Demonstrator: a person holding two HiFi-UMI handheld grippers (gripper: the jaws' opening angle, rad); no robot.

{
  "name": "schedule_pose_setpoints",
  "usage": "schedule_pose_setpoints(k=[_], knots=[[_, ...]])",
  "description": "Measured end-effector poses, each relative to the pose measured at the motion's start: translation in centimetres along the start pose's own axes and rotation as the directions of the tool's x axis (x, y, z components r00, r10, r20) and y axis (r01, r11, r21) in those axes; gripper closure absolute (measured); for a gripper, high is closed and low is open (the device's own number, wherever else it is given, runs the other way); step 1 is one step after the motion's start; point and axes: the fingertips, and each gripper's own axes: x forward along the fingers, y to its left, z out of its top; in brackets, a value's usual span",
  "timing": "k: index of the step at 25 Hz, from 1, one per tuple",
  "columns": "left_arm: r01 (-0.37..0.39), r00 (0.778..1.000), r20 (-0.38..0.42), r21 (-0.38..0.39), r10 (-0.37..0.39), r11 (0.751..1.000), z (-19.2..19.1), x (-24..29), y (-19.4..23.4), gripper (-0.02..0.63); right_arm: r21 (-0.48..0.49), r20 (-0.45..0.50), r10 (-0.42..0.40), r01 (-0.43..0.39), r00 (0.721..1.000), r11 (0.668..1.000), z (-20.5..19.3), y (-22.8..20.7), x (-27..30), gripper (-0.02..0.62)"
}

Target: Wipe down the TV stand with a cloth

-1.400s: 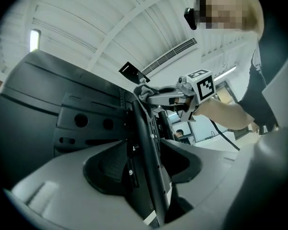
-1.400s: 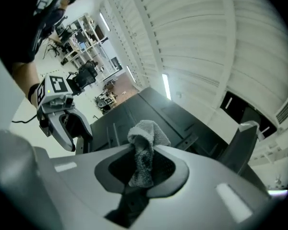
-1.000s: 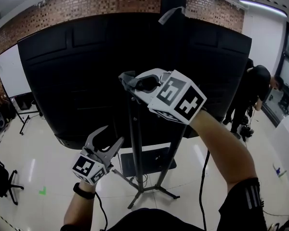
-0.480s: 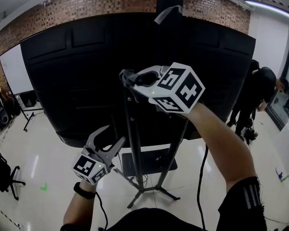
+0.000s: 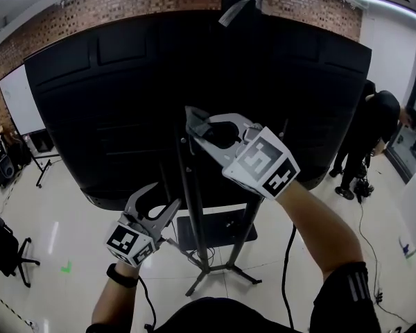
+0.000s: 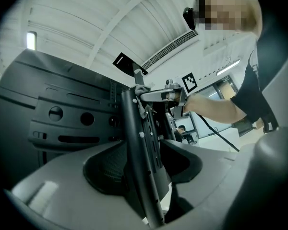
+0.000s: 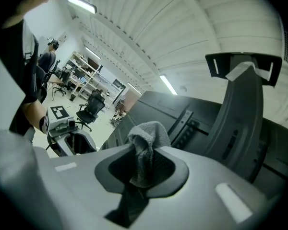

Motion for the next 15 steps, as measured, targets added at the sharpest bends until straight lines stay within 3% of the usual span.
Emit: schedule_pose_setpoints(k=[4,15], knots=[[0.012,1.000,-0.013,-0.009,-0.012,1.000,-0.5,-0.3,-0.4,0.365,-0.058,-0.036,0.001,-0.003,0.999,0.998,-2.3,2.7,0.6,0.545],[0.075,0.996,-0.040,-0.028,-0.076,0.997,-2.6,-1.6,-0.6,0.365,0.007,-0.067,-0.038,0.038,0.997,0.999,-7.3,6.3,1.6,0.545]])
